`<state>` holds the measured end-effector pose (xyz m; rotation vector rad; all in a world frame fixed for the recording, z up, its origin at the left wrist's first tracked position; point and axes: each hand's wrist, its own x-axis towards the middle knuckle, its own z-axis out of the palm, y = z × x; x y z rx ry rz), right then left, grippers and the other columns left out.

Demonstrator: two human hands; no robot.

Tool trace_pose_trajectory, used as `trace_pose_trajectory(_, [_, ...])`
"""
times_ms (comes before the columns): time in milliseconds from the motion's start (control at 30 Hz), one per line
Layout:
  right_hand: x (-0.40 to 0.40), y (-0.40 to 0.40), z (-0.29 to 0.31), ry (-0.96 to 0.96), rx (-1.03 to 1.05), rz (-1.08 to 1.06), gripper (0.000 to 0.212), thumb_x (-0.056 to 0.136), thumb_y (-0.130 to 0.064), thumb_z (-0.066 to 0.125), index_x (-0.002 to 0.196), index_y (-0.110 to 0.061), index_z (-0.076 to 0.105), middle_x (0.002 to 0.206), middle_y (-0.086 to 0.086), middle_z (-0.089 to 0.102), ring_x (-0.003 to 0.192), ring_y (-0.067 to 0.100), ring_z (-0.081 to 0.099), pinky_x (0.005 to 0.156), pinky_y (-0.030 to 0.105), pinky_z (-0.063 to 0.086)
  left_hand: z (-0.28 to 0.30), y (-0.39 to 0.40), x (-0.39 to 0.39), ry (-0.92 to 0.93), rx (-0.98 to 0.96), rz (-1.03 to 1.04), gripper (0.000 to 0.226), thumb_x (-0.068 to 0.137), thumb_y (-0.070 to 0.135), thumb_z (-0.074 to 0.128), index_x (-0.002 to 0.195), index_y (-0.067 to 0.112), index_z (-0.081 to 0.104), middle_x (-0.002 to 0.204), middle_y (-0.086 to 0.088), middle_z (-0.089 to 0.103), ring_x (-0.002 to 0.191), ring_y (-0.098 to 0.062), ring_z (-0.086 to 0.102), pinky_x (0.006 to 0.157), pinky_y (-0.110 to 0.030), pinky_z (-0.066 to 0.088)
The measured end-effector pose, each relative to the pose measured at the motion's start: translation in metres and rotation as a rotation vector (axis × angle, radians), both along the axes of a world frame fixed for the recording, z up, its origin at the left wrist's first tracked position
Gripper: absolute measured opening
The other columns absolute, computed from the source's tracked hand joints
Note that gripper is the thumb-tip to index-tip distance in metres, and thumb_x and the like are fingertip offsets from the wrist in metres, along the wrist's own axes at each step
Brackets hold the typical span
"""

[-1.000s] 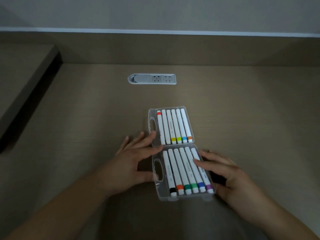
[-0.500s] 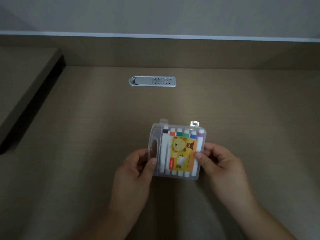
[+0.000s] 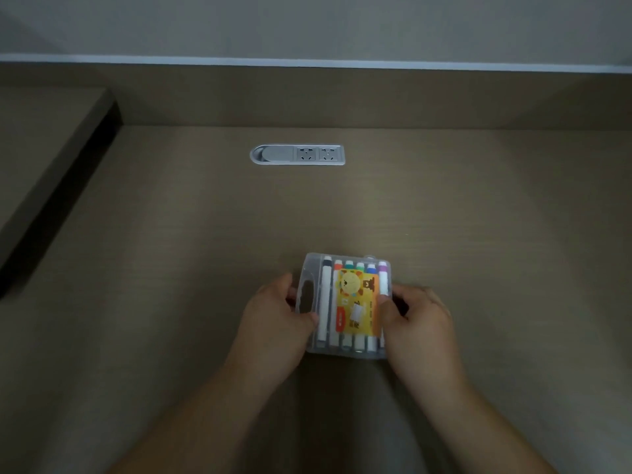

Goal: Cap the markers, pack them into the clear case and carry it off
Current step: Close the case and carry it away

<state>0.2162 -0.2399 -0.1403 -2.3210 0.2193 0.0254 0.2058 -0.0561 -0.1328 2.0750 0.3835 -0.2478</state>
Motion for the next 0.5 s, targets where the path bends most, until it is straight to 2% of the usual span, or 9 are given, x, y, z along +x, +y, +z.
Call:
trace_pose_trajectory(67, [0.005,0.0,0.009,0.105,0.361,-0.103,0.013,0.094,-0.015,0.059,0.094,-0.026,0.067,0.088,-0.005,0.072,0.077,0.008,0.071,0.062,0.022,0.056,0.001,0.001,0.005,0.021,-0.194,0.031,0.034,0.072,0.006,0.068,0.096,0.03,0.068,0.093,0.005,0.073,0.087,-0.01,0.07,0.078,-0.033,0.06])
trace_pose_trajectory(100, [0.007,0.0,0.015,0.137,0.53,-0.131,0.018,0.092,-0.006,0.059,0.094,-0.023,0.064,0.086,-0.002,0.074,0.075,0.008,0.073,0.06,0.021,0.055,0.003,-0.001,0.005,0.007,-0.249,0.051,0.042,0.071,0.003,0.067,0.099,0.034,0.068,0.095,0.006,0.074,0.091,-0.012,0.071,0.08,-0.04,0.06])
trace_pose_trajectory(200, [0.012,-0.001,0.025,0.078,0.773,-0.084,0.043,0.081,0.02,0.053,0.107,-0.013,0.063,0.094,0.005,0.077,0.085,0.019,0.075,0.07,0.033,0.06,0.012,-0.015,0.001,-0.117,-0.315,0.104,0.048,0.078,0.005,0.074,0.104,0.044,0.061,0.105,0.012,0.072,0.099,-0.004,0.068,0.078,-0.028,0.059])
trace_pose_trajectory(267, [0.01,0.003,0.028,0.033,0.776,-0.006,0.053,0.077,0.026,0.049,0.112,-0.01,0.065,0.098,0.008,0.077,0.091,0.022,0.074,0.076,0.034,0.06,0.015,-0.026,0.0,-0.219,-0.502,0.152,0.049,0.072,0.018,0.079,0.115,0.032,0.06,0.111,0.004,0.072,0.104,-0.011,0.069,0.082,-0.032,0.057])
trace_pose_trajectory(333, [0.007,0.005,0.025,0.002,0.769,0.033,0.055,0.075,0.027,0.047,0.108,-0.012,0.067,0.099,0.011,0.076,0.093,0.026,0.073,0.082,0.04,0.06,0.021,-0.034,0.0,-0.281,-0.705,0.232,0.049,0.071,0.026,0.077,0.116,0.015,0.06,0.106,-0.004,0.074,0.098,-0.016,0.072,0.076,-0.028,0.057])
trace_pose_trajectory(400, [0.005,0.007,0.022,-0.027,0.812,0.025,0.053,0.073,0.025,0.044,0.103,-0.012,0.067,0.096,0.013,0.075,0.093,0.029,0.073,0.083,0.045,0.059,0.026,-0.038,0.001,-0.31,-0.754,0.27,0.046,0.072,0.033,0.074,0.11,0.01,0.061,0.097,-0.004,0.074,0.088,-0.013,0.072,0.067,-0.021,0.054])
trace_pose_trajectory(500, [0.001,0.012,0.019,-0.051,0.935,0.027,0.045,0.063,0.008,0.046,0.096,-0.014,0.066,0.089,0.008,0.075,0.086,0.023,0.072,0.075,0.034,0.057,0.027,-0.041,0.001,-0.311,-0.741,0.293,0.028,0.082,0.032,0.071,0.101,0.012,0.065,0.087,0.001,0.074,0.079,-0.008,0.071,0.062,-0.017,0.052])
